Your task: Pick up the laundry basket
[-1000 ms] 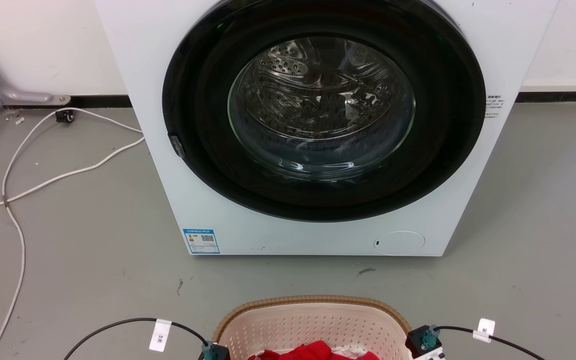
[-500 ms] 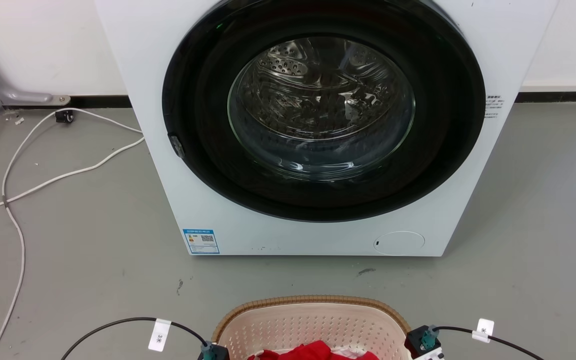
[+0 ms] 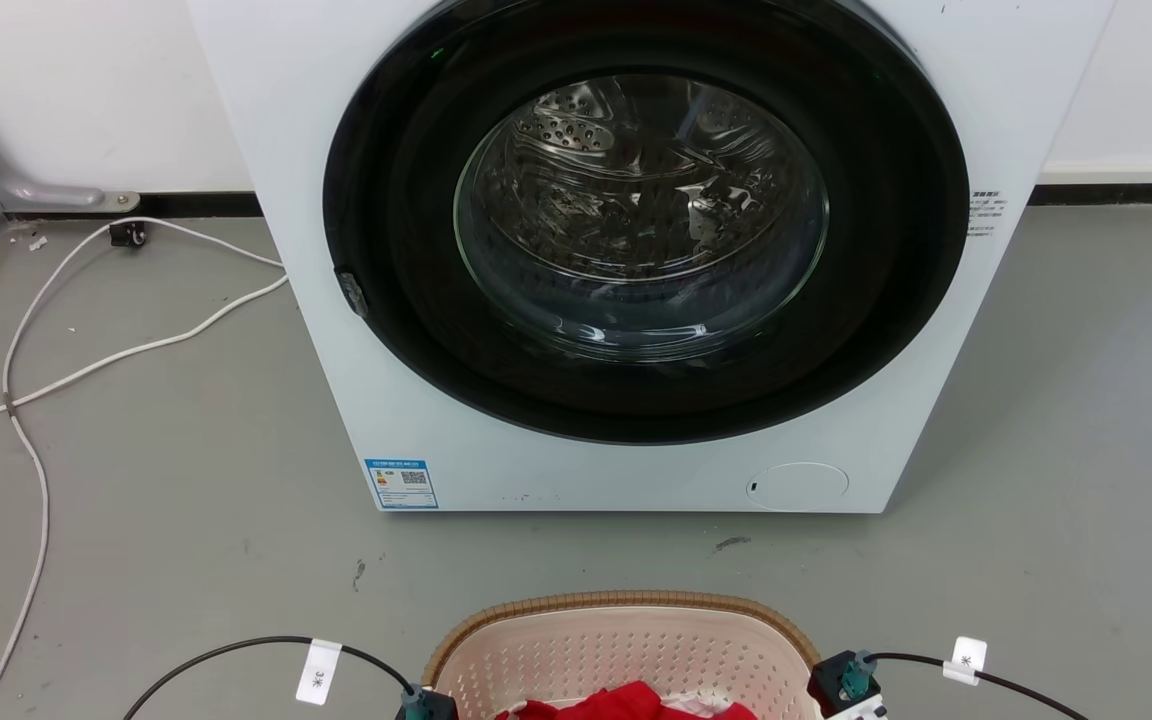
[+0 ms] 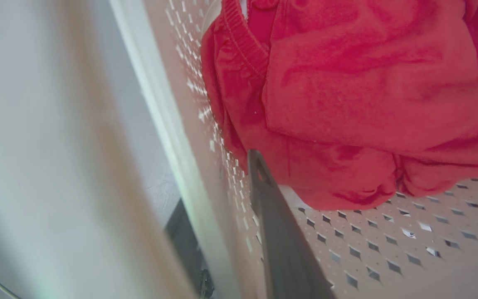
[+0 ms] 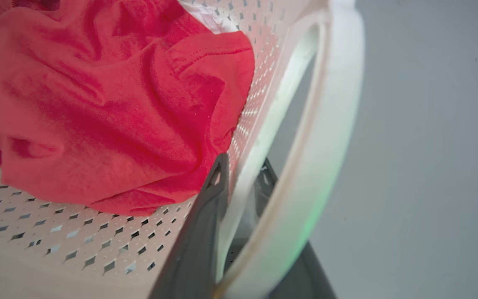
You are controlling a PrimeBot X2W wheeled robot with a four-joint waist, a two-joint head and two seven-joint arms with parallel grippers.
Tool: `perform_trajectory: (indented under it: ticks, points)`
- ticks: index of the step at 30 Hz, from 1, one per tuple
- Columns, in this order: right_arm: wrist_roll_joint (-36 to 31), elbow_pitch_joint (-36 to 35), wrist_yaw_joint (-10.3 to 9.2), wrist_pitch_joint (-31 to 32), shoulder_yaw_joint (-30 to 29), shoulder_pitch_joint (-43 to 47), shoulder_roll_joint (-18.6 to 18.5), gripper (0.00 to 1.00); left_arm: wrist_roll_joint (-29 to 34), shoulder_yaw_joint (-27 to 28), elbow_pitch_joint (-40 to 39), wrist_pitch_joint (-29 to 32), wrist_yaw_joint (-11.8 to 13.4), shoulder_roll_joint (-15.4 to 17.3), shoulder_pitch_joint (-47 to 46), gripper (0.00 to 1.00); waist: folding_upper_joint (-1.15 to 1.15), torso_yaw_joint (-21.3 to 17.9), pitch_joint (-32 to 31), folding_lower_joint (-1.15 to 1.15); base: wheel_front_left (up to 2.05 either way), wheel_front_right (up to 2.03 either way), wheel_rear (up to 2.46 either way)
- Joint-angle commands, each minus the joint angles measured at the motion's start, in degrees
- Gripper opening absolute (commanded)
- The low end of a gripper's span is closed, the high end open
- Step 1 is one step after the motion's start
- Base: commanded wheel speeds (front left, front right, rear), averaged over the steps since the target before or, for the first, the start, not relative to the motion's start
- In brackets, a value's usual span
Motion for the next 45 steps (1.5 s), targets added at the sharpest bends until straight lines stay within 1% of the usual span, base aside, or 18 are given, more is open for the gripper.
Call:
perform_trajectory:
  ticks: [1, 45]
  points:
    - [0.1, -0.7, 0.85, -0.4, 0.7, -1.2, 1.1, 0.0, 0.2, -1.1, -0.7, -0.4, -1.3, -1.0, -0.7, 0.0, 0.0, 0.0, 0.0, -0.01, 0.0, 0.0, 0.0]
    - [3.0, 0.1, 0.84, -1.0, 3.6, -1.4, 1.0, 0.0, -4.1, -5.8, 0.1, -1.4, -1.2, -0.8, -1.4, 0.0, 0.0, 0.0, 0.0, -0.01, 0.0, 0.0, 0.0]
